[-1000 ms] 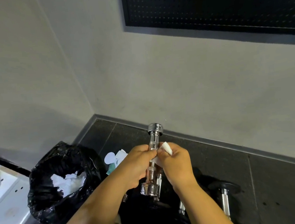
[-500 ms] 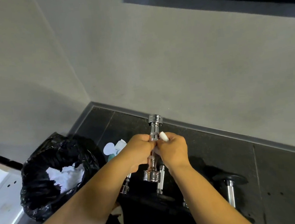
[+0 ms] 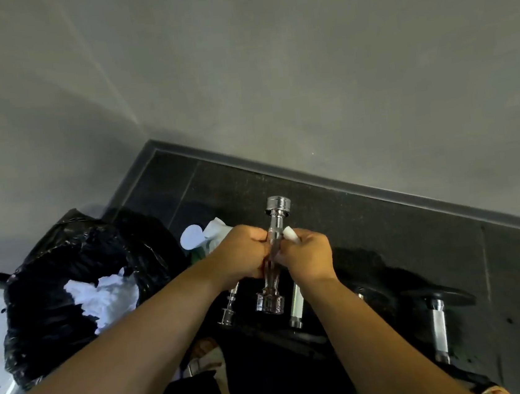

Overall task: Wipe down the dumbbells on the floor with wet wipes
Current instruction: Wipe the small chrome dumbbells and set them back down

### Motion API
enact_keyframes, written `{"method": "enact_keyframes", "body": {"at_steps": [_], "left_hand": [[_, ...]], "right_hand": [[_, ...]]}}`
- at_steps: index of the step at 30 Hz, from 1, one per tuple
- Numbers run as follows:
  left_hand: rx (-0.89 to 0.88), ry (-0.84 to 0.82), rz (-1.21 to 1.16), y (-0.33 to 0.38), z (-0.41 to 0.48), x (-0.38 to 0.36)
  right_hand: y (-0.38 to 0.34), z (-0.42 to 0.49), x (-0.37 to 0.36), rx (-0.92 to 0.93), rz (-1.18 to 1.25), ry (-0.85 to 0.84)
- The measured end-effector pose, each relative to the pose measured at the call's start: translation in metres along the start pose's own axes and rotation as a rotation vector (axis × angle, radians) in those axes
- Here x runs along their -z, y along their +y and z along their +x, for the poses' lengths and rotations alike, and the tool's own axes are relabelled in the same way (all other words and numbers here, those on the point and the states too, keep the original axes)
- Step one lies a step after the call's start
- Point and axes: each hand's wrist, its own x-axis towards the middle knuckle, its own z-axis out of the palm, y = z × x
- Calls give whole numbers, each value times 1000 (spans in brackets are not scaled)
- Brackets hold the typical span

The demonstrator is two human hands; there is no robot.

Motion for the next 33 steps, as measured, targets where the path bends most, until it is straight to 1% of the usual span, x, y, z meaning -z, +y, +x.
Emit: {"method": "enact_keyframes", "body": {"at_steps": [2,7,13,18,24,29,33], "left_hand": [[-19,-33,34,-10,13,4],[39,7,88,-53,59,9],[129,11,66,-101,100,10],[183,0,31,-138,127,11],[220,14,58,-193,164,8],[218,10,34,-238,190,2],[239,15,40,-259,207,0]], "right_hand": [[14,16,-10,-44,19,-9],[51,49,-32,-124,19,-25],[97,80,-59,-200,10,-38],[127,99,-75,-246,31,-12],[171,123,-97,-342,69,-10],[201,141,-107,-394,63,-7],[217,156,-114,-460,68,-21]]}}
